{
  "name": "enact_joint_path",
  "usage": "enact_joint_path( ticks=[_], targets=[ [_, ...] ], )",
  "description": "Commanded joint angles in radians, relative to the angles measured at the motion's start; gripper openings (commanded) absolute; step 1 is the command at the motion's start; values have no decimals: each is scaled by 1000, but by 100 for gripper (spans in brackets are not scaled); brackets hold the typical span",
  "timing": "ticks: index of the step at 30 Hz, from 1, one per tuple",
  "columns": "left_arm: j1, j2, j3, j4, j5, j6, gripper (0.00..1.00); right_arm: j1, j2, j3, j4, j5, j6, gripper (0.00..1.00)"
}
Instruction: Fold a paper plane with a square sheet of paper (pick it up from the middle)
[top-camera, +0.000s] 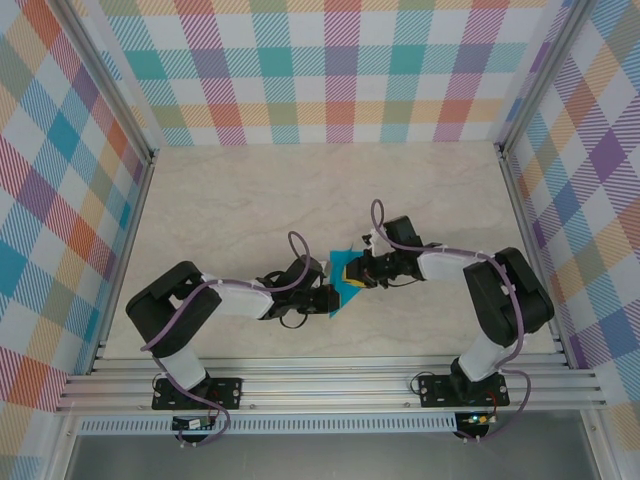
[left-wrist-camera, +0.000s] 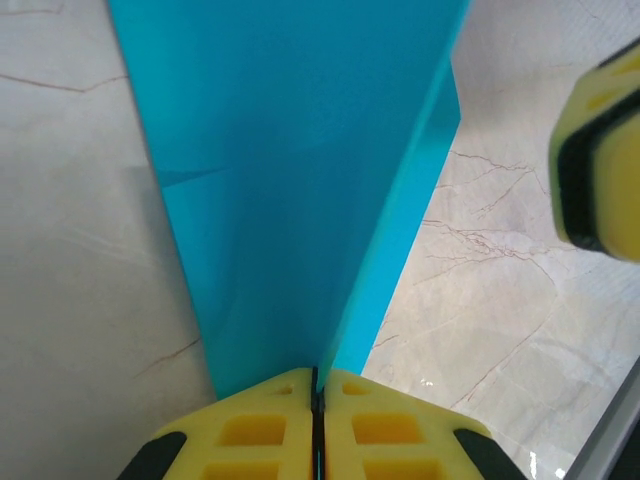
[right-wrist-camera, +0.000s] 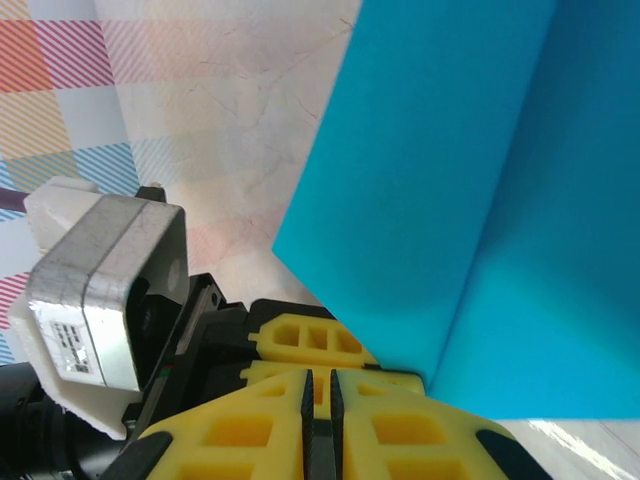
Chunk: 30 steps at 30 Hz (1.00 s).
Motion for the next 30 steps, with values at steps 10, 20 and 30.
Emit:
enact_joint_path(
  ticks=[10, 20, 30],
  targets=[
    [27, -56, -7, -51, -12, -1, 24, 23, 87, 76, 10, 11, 17, 14],
    [-45, -115, 58, -218, -152, 53, 37, 22, 88, 91, -5, 23, 16, 13],
    [-107, -62, 141, -325, -289, 109, 36, 22, 85, 101, -30, 25, 7, 14]
  ],
)
